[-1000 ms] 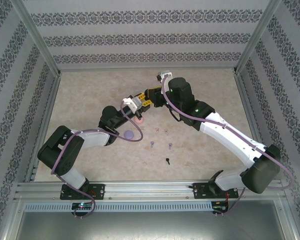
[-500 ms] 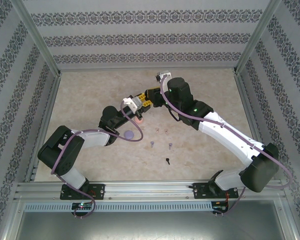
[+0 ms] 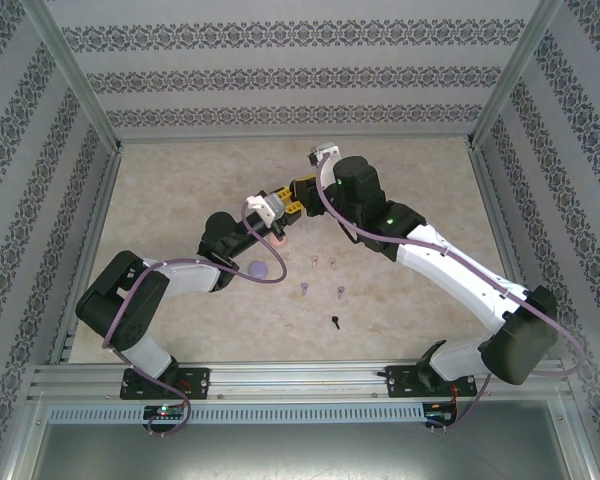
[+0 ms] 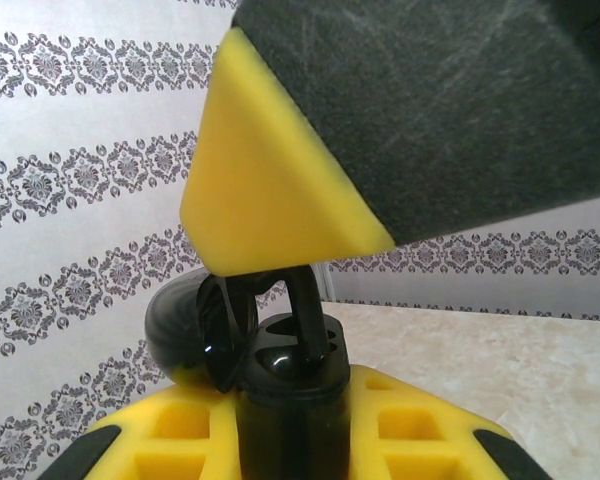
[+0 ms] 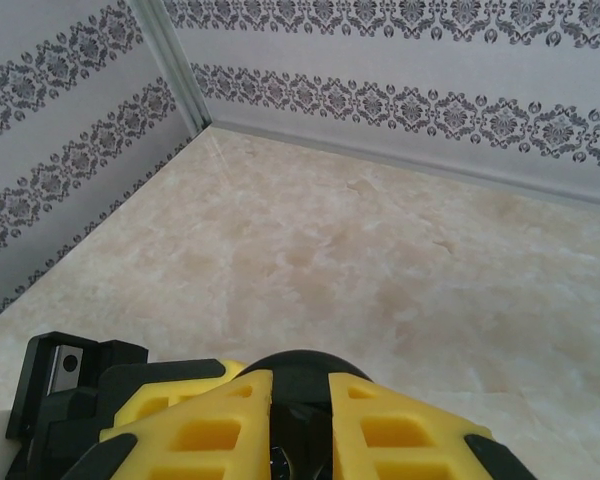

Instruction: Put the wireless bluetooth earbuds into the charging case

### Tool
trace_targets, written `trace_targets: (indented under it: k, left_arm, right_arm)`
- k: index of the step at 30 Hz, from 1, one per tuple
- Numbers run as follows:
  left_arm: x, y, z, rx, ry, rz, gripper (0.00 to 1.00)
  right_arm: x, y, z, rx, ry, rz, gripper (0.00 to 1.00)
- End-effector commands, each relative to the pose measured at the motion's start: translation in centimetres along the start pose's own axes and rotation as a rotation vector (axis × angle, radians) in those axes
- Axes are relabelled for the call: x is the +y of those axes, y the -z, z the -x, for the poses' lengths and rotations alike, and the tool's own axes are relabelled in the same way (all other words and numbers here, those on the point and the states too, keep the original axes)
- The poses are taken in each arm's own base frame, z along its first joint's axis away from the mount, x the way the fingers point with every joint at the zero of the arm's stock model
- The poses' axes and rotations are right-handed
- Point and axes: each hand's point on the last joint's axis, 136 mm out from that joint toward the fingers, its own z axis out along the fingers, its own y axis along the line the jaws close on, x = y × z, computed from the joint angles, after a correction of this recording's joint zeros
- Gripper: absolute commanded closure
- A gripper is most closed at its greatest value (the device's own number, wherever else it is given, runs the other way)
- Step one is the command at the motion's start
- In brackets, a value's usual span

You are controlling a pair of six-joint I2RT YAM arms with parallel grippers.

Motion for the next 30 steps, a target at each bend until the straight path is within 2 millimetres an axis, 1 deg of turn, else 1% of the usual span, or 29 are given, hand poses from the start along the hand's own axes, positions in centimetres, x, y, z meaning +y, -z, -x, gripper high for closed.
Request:
trace_targets:
  k: [1,6,11,14,16,24,27,30]
  left_arm:
    - [-0.7,-0.8,3.0,-0.101,-0.021,-0.028,1.0]
    - [-0.6,-1.0,3.1,-0.101,-0.017,-0.028,1.0]
    - [-0.6,-1.0,3.1,-0.1,-0.017,-0.025,1.0]
    - [-0.6,-1.1,3.0,-0.099,-0.017,-0.029,1.0]
    - [-0.7,-1.1,2.9,-0.096,-0.014,-0.03,1.0]
    - [-1.1,-1.1,2.0,-0.074,-0.007,-0.051,1.0]
    - [-1.3,-1.2,1.8,-0.073,-0.008,-0.058,1.0]
    - [-1.5,-1.1,1.6,-0.07,-0.02,-0.065,1.0]
  right_arm:
    - [1.7,-0.1,-1.2,0.045,0.091,0.04,0.82]
    - [2.9,-0.3,-2.6,0.086,0.17,0.064,0.82]
    - [2.6,-0.3,-3.6,0.108,0.192,0.039,0.82]
    - [1.9,-0.1,-3.5,0.101,0.175,0.007,0.82]
    - [1.6,0.1,-3.0,0.085,0.152,-0.005,0.82]
    - [1.0,1.9,0.8,-0.012,0.033,0.033,0.82]
    - [1.0,2.6,1.8,-0.036,0.008,0.054,0.82]
    - [1.0,3.4,2.1,-0.046,-0.001,0.063,0.82]
